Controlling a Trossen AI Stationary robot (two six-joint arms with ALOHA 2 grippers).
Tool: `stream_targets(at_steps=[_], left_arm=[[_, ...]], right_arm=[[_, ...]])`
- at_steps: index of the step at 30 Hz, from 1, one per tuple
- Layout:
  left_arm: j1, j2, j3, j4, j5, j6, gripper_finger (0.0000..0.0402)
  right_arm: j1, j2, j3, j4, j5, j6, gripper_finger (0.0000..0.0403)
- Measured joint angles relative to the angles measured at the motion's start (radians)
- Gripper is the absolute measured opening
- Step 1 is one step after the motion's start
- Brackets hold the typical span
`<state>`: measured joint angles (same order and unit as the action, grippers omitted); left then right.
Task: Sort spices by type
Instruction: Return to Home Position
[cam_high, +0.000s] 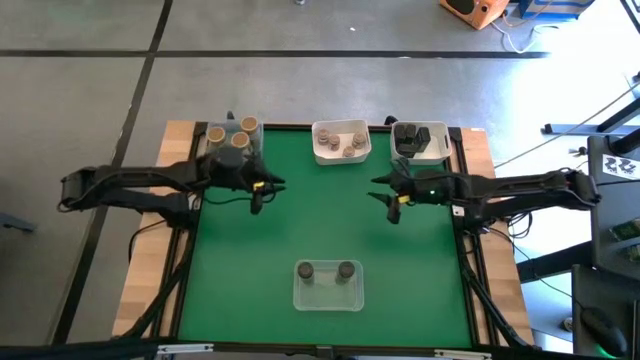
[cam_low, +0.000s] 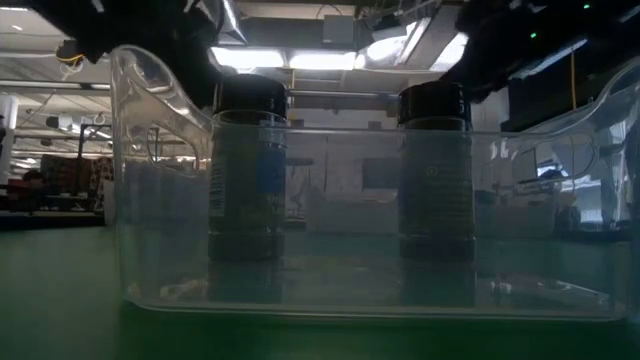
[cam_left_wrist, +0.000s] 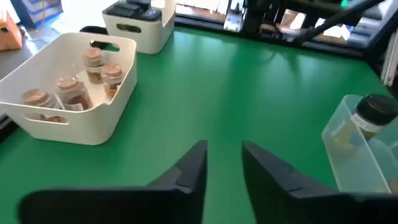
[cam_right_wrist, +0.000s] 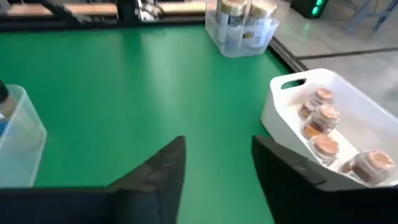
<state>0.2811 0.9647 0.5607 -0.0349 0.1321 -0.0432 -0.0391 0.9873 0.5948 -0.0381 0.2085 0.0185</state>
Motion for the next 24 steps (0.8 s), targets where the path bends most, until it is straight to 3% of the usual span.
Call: stream_targets(at_steps=[7,16,24], left_arm=[[-0.034,-0.109,-0.155,0.185,0.0,-0.011,0.0007],[-0.046,-0.306,-0.317,0.308,-0.008,-0.042,0.0009],[-0.053,-0.336,-0.339,0.316,-0.059,-0.07,0.0003]], right_arm=[[-0.001,-0.191,-0.114,-0.021,-0.009,0.021,0.0107],[-0.001,-0.437,-0.266,-0.011,-0.009,0.054,0.0034],[-0.001,-0.555,-0.337,-0.017,0.07,0.059,0.0004]])
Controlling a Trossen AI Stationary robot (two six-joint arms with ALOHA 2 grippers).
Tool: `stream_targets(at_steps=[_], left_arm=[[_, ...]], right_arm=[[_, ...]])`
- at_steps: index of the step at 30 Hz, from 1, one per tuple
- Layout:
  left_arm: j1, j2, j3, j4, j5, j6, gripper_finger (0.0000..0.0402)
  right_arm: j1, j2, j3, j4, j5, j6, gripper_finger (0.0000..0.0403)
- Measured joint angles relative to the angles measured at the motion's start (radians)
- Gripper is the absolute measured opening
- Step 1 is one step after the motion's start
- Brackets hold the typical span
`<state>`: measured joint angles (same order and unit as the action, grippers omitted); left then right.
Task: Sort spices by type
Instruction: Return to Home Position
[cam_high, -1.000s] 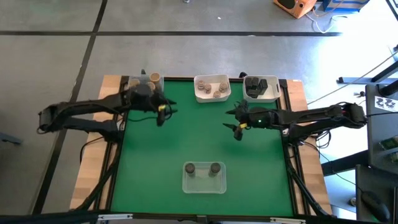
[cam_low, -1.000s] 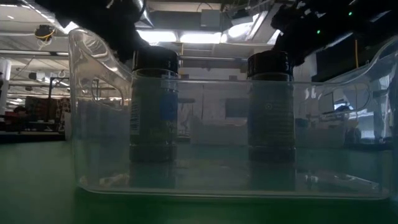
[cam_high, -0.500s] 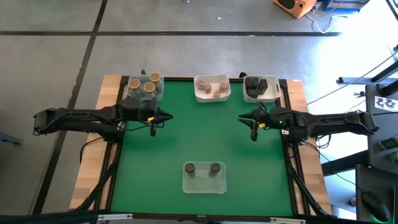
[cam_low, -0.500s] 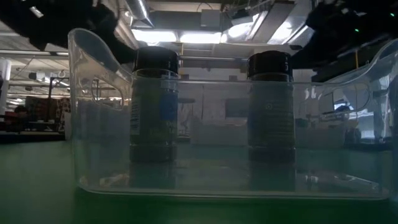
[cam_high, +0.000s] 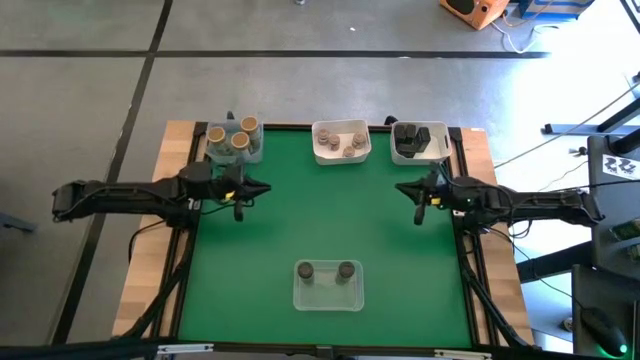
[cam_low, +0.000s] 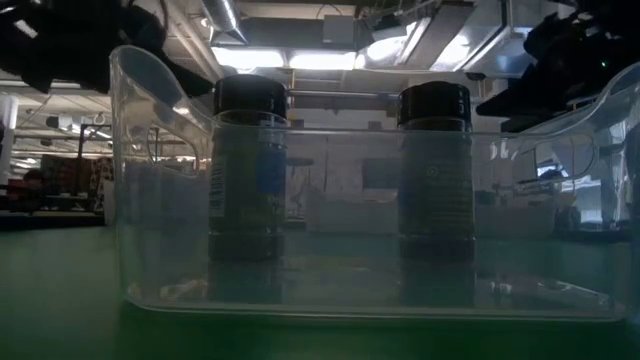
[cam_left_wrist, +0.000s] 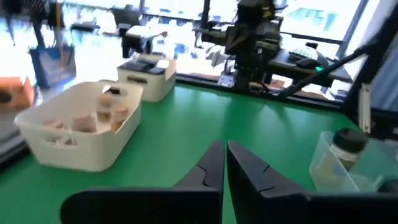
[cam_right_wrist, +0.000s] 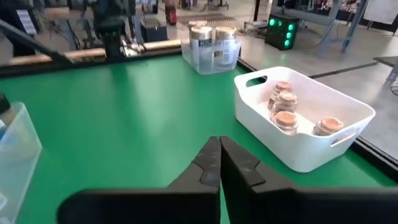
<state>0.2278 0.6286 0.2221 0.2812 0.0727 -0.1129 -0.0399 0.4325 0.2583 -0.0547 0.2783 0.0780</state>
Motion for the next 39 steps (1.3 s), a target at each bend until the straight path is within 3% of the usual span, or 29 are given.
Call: stream_targets(at_steps=[5,9,24,29,34,39], left_arm=[[-0.067,-0.074,-0.088,0.112,-0.033,0.027,0.0001],[-0.104,-0.161,-0.151,0.103,-0.101,0.016,0.0001],[-0.13,-0.479,-0.168,-0.144,-0.129,0.038,0.0],[-0.13,-0.533,-0.168,-0.195,-0.129,0.045,0.0003],[-0.13,-0.565,-0.168,-0.254,-0.129,0.038,0.0003],[-0.132,-0.592,-0.168,-0.258,-0.129,0.043,0.0003]], right_arm=[[0.0,-0.078,-0.031,-0.006,0.001,0.028,0.001],[0.0,-0.128,-0.045,-0.03,0.001,0.031,0.0006],[0.0,-0.293,-0.057,-0.117,0.001,0.06,0.0015],[0.0,-0.367,-0.138,-0.062,-0.092,0.047,0.0015],[0.0,-0.433,-0.199,-0.033,-0.114,0.018,0.0016],[0.0,-0.431,-0.206,-0.006,-0.185,-0.009,0.0016]])
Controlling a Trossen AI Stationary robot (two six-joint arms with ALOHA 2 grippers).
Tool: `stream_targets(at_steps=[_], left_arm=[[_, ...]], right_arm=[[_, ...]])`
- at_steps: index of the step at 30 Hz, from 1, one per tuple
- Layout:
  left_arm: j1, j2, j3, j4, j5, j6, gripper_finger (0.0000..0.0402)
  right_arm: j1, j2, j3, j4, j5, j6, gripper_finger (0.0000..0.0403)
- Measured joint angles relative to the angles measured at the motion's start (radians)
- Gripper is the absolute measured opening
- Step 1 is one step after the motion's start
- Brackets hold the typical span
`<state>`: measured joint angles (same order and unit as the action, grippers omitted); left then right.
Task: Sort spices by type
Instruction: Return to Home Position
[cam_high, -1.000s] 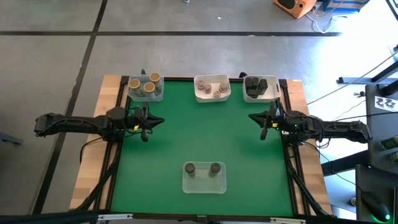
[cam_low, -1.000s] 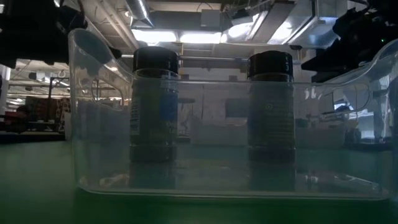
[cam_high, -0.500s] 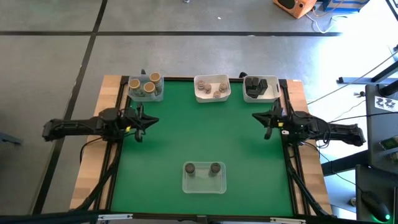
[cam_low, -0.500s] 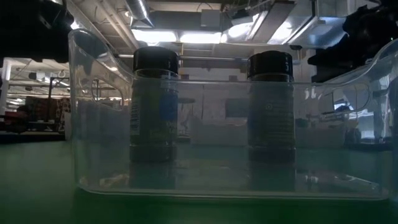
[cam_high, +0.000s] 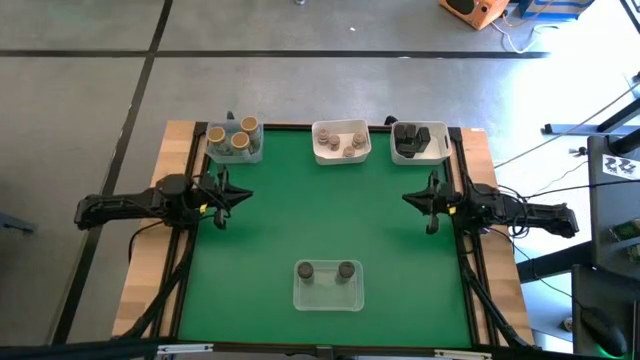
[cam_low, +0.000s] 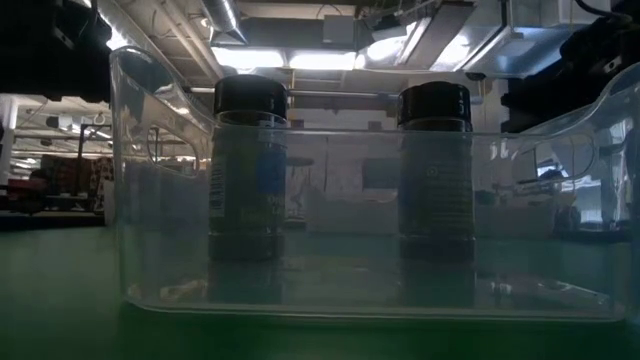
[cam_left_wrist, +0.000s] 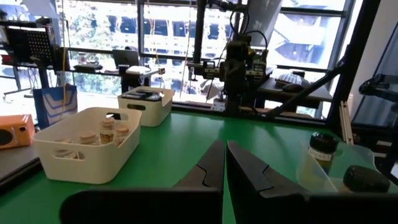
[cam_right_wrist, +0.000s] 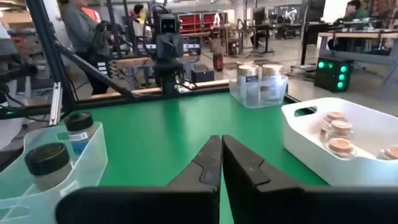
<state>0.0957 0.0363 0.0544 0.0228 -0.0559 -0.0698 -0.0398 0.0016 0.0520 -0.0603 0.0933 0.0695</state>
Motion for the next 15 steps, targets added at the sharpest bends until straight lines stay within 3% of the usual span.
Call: stream_targets(at_steps=[5,15], left_arm=[[0.0,-0.033,-0.044,0.001,-0.005,-0.007,0.0003],[-0.011,-0.032,-0.044,-0.003,-0.007,0.016,0.0003]], right_arm=[[0.0,0.001,-0.04,0.096,-0.011,-0.002,0.0016],[0.0,0.009,-0.042,0.091,-0.017,-0.003,0.0016]])
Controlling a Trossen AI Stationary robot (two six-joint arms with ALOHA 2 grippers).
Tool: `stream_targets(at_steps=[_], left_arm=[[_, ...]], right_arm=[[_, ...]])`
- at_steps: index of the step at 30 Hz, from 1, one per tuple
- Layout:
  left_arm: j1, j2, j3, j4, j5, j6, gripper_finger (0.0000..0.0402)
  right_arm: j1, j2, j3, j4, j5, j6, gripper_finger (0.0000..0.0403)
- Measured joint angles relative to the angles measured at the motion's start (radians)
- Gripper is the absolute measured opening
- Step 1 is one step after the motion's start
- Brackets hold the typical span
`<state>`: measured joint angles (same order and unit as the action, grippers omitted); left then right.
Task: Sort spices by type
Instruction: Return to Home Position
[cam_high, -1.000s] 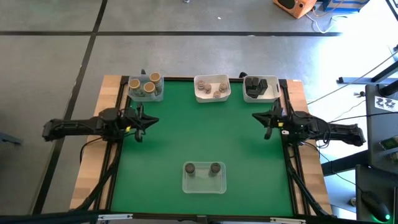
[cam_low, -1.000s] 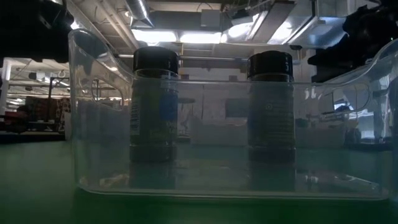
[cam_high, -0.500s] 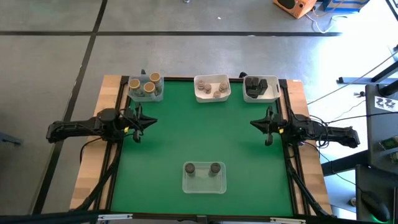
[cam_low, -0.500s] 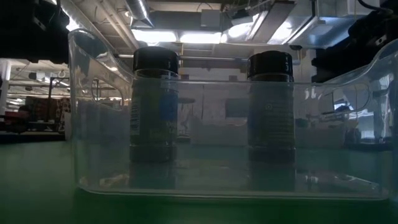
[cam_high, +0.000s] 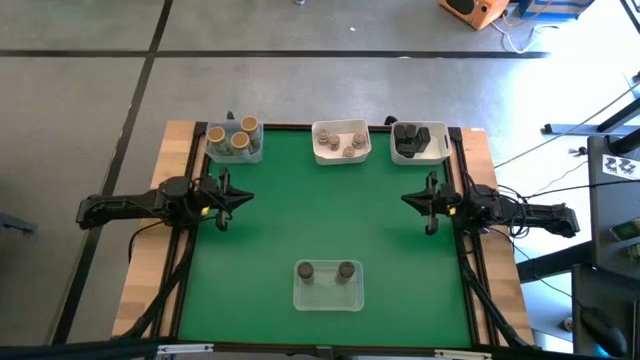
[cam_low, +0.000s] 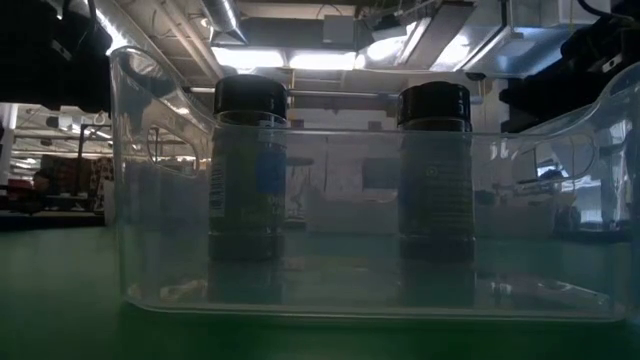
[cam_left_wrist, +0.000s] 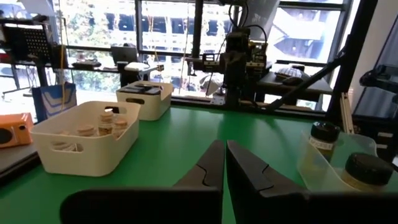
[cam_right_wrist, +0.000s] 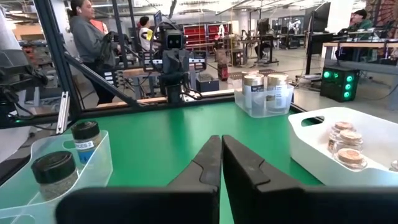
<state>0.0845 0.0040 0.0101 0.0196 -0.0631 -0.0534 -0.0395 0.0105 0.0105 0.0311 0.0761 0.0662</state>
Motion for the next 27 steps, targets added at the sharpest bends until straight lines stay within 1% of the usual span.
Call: stream_targets(at_steps=[5,27], left_arm=[[0.0,0.003,0.0,0.0,0.0,-0.021,0.0005],[0.0,0.003,0.0,-0.001,0.0,-0.025,0.0006]], right_arm=[[0.0,0.001,0.0,0.003,0.0,0.0,0.0016],[0.0,0.001,-0.002,0.004,0.001,-0.001,0.0016]])
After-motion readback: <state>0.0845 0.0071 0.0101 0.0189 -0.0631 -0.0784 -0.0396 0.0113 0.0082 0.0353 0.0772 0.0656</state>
